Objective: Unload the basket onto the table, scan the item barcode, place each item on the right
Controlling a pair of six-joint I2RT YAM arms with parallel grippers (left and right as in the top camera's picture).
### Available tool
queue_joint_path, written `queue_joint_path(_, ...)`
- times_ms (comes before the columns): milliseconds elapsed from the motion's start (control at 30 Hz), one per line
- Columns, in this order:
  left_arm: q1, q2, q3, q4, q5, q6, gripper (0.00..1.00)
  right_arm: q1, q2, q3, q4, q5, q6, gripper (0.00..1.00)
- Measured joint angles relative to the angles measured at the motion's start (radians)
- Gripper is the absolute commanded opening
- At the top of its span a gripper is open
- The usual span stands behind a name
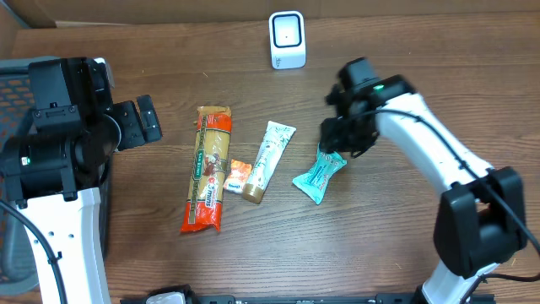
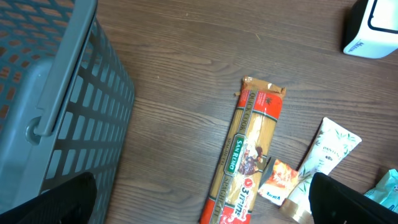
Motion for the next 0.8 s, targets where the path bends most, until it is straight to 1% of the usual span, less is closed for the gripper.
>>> queue_joint_path(133, 0.0, 0.0, 0.0, 0.0, 0.0, 0.0, 1.0, 0.121, 0.0, 0.0, -0.002, 0.096, 0.011, 0.57)
queue_joint_path(267, 0.0, 0.0, 0.0, 0.0, 0.0, 0.0, 1.0, 0.205, 0.0, 0.0, 0.002, 0.175, 0.017, 0.57)
queue_joint_path(467, 0.0, 0.0, 0.0, 0.0, 0.0, 0.0, 1.0, 0.284, 0.0, 0.0, 0.016, 0.307, 0.016, 0.57)
queue_joint_path(667, 0.0, 0.0, 0.0, 0.0, 0.0, 0.0, 0.99, 0.359, 0.0, 0.0, 0.039, 0.39, -0.03, 0.57)
queue_joint_path(800, 0.0, 0.0, 0.0, 0.0, 0.0, 0.0, 1.0, 0.414, 0.0, 0.0, 0.05, 0.449, -0.046, 0.6)
